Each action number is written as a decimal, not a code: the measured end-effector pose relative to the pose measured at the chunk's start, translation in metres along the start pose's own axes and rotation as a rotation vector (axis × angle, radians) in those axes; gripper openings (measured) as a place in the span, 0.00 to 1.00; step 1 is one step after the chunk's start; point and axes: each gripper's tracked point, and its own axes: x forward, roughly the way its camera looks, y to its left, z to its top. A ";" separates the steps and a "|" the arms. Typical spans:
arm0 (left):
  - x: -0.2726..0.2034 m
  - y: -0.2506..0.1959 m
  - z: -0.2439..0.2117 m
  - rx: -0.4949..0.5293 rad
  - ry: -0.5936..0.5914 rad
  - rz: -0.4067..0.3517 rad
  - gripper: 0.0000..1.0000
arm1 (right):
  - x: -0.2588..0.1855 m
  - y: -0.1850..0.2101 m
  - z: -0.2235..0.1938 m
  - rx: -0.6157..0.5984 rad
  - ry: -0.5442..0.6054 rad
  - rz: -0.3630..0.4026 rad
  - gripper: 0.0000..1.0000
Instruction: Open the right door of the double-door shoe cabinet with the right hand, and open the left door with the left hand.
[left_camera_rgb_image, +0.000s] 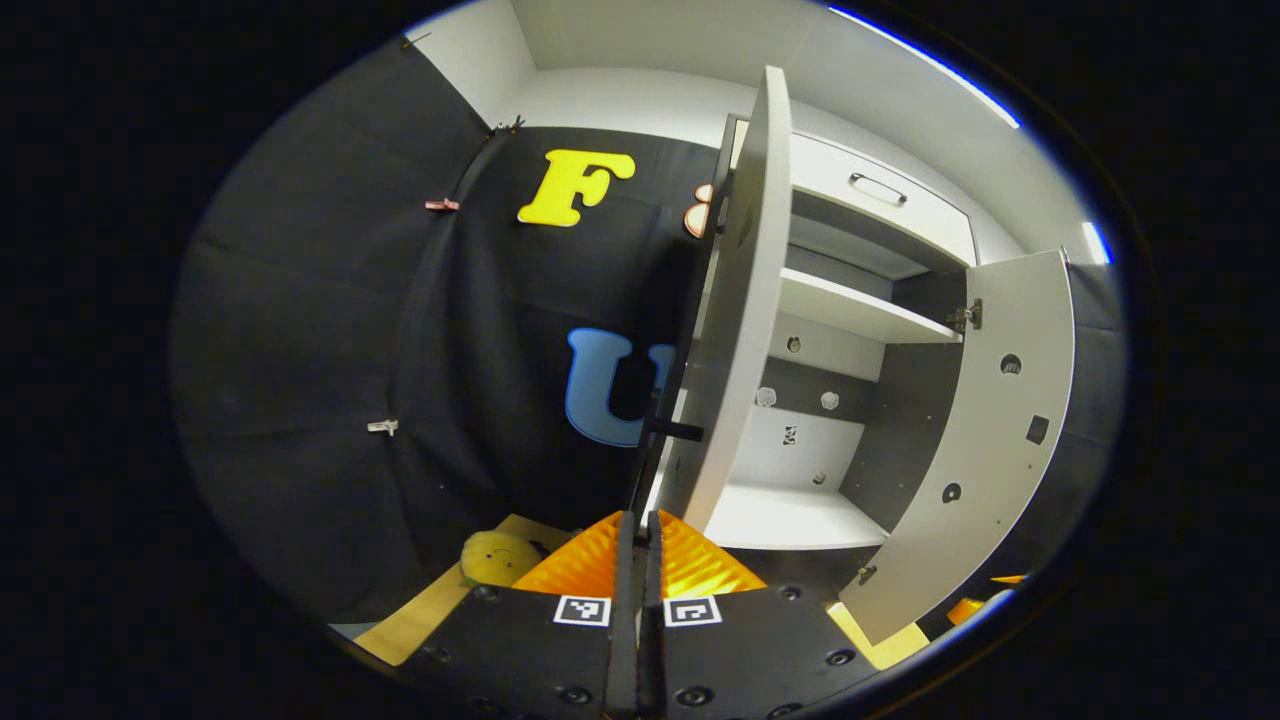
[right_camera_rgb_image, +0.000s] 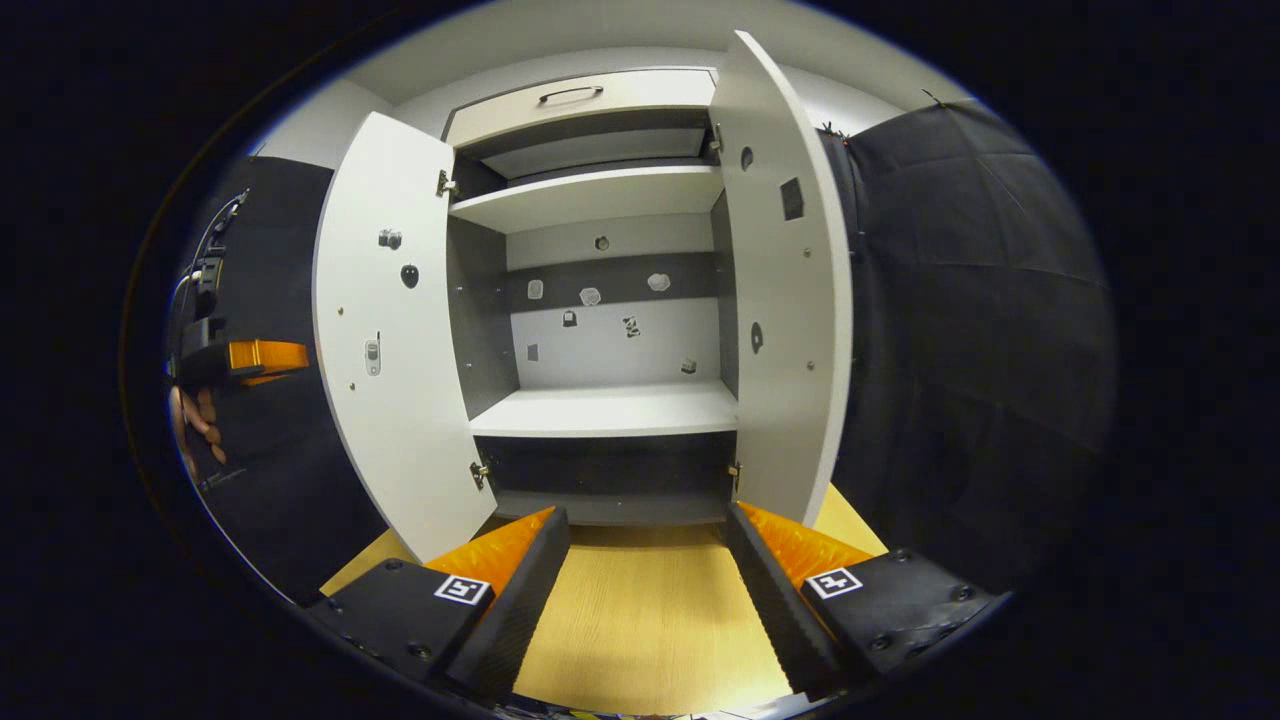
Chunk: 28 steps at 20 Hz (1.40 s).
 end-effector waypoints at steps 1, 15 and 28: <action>-0.010 -0.009 0.002 0.014 -0.006 0.013 0.05 | -0.006 -0.011 0.004 0.009 -0.005 0.010 0.99; -0.113 -0.142 -0.043 0.086 -0.058 0.004 0.95 | -0.050 -0.103 0.067 0.069 -0.161 -0.008 0.98; -0.126 -0.127 -0.091 0.157 -0.050 -0.050 0.95 | -0.060 -0.080 0.006 0.052 -0.119 -0.097 0.99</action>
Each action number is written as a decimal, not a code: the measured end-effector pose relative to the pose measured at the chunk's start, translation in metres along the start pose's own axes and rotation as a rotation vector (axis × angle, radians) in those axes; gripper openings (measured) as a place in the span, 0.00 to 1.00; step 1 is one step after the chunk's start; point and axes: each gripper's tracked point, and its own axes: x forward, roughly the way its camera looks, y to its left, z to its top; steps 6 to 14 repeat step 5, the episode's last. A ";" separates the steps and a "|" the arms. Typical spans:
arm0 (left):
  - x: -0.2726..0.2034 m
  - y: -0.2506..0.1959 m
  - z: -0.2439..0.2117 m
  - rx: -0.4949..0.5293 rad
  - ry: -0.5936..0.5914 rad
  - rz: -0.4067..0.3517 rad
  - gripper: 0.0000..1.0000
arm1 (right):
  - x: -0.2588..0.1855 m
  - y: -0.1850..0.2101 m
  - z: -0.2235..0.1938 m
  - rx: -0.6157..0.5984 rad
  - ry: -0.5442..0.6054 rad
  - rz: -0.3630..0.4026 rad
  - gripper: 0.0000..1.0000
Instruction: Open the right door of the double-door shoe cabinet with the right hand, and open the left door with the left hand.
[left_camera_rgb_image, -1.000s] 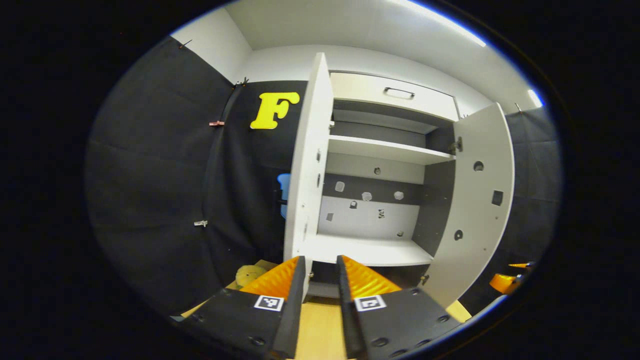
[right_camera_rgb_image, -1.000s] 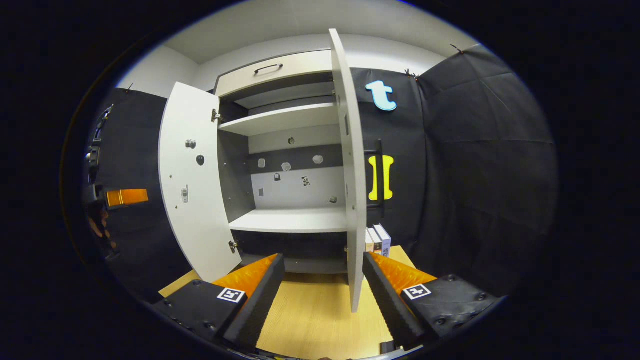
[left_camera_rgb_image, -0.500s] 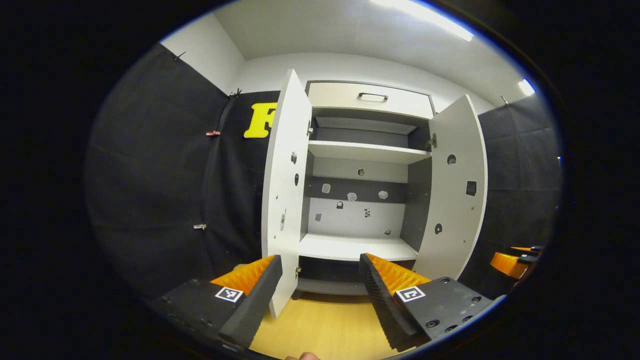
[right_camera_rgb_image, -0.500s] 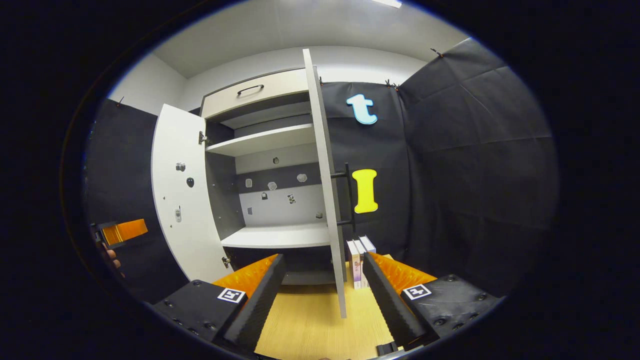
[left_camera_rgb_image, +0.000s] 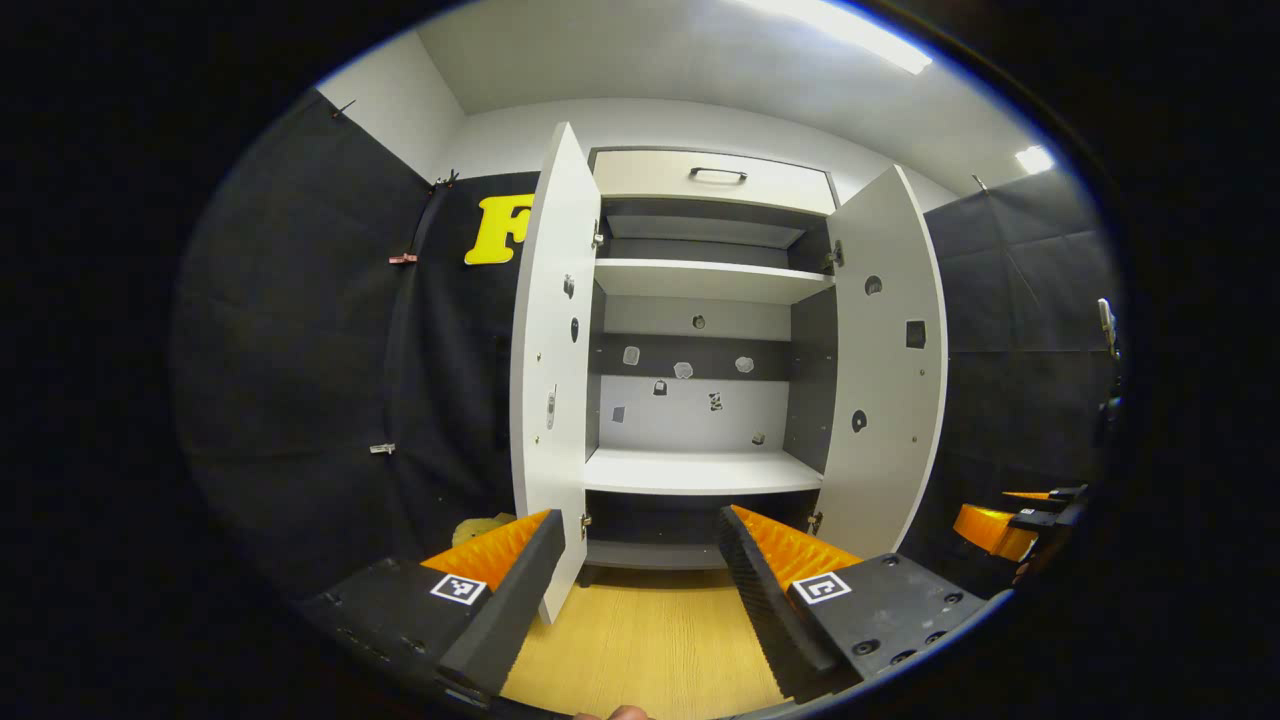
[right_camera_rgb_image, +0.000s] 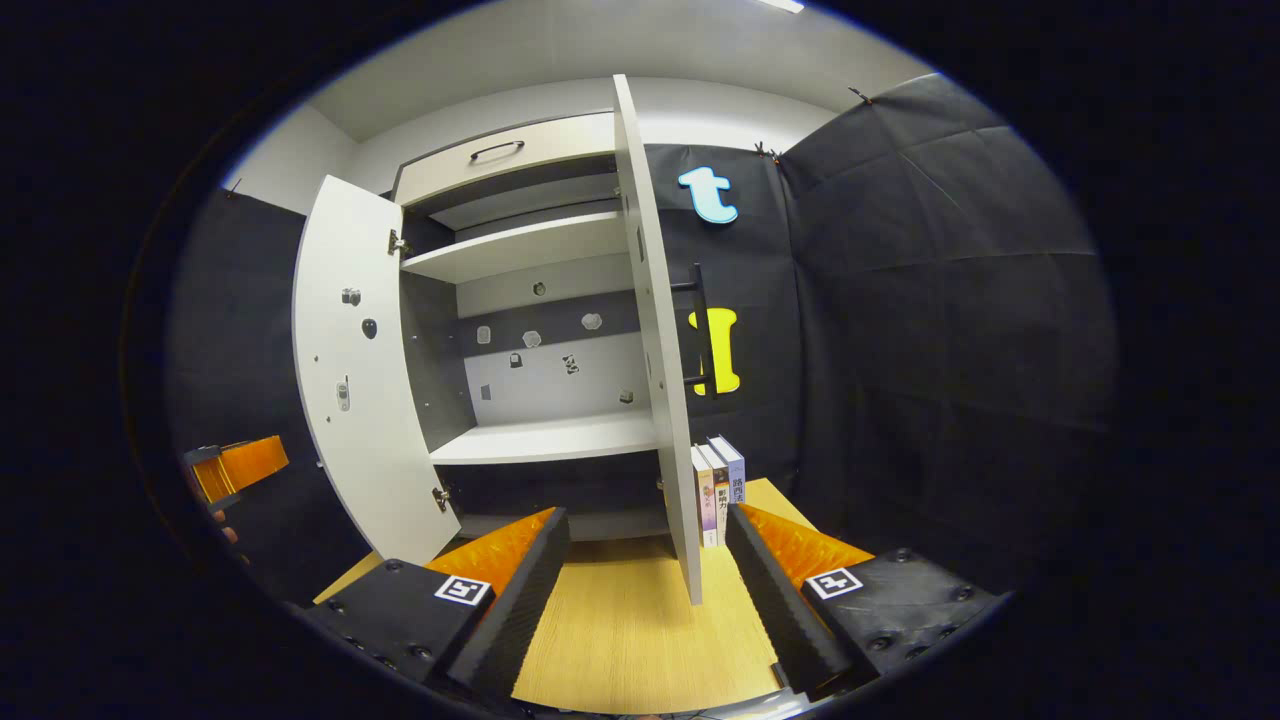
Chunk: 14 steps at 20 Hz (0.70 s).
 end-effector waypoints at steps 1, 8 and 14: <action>-0.001 0.005 -0.002 -0.011 0.001 0.007 0.95 | 0.000 0.002 0.000 -0.008 -0.009 0.002 0.99; -0.003 0.020 -0.010 -0.023 0.002 0.026 0.95 | 0.008 0.019 0.006 -0.024 -0.031 0.022 0.99; -0.003 0.020 -0.010 -0.023 0.002 0.026 0.95 | 0.008 0.019 0.006 -0.024 -0.031 0.022 0.99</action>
